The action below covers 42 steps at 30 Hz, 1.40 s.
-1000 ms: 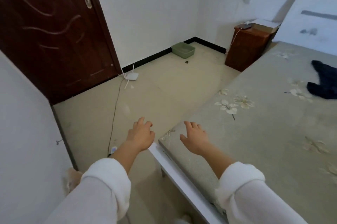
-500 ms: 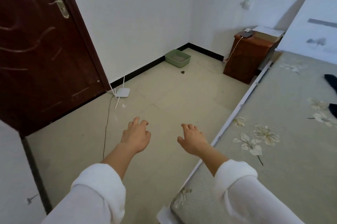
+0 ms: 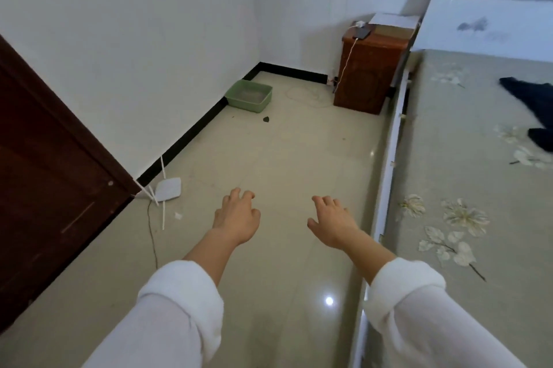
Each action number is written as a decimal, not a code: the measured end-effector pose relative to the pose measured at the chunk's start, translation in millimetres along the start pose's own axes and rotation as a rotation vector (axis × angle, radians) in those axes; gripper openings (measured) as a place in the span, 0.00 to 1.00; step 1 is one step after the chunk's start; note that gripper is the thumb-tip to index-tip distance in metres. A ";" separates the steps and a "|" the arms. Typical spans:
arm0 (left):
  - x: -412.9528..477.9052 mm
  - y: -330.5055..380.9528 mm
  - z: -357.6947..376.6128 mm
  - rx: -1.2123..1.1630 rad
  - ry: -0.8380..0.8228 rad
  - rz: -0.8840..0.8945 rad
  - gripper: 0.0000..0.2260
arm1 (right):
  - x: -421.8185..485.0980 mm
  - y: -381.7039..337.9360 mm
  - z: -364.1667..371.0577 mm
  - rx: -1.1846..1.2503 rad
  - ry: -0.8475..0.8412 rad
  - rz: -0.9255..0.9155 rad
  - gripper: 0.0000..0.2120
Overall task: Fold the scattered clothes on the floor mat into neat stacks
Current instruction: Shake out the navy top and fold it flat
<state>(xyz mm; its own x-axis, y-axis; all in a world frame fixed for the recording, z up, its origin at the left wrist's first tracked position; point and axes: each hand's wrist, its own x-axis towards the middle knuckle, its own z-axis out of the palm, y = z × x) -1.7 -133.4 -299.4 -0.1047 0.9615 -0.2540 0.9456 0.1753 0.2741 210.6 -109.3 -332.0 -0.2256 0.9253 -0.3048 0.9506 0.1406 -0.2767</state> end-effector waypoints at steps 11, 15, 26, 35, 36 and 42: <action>175.4 143.9 9.5 -0.104 -0.181 0.411 0.20 | 63.0 102.7 -64.9 0.088 0.116 0.434 0.25; 242.7 220.6 22.8 -0.073 -0.235 0.515 0.20 | 101.2 170.1 -94.7 0.146 0.139 0.587 0.26; 431.1 406.1 5.4 -0.017 -0.195 0.751 0.21 | 227.6 311.1 -208.0 0.158 0.267 0.781 0.29; 638.2 513.4 -8.9 0.070 -0.133 0.856 0.23 | 385.2 409.2 -267.9 0.076 0.279 0.861 0.26; 662.4 523.9 -11.3 0.103 -0.144 0.862 0.23 | 402.4 417.4 -269.9 0.104 0.274 0.883 0.26; 761.8 605.9 -9.8 0.227 -0.226 0.921 0.23 | 473.3 474.6 -277.4 0.216 0.246 0.994 0.28</action>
<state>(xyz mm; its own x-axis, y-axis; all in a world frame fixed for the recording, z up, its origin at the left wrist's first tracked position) 488.6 707.3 -317.7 0.7446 0.6342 -0.2081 0.6668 -0.6926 0.2751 614.1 493.1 -354.8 0.7098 0.6389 -0.2967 0.6201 -0.7665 -0.1672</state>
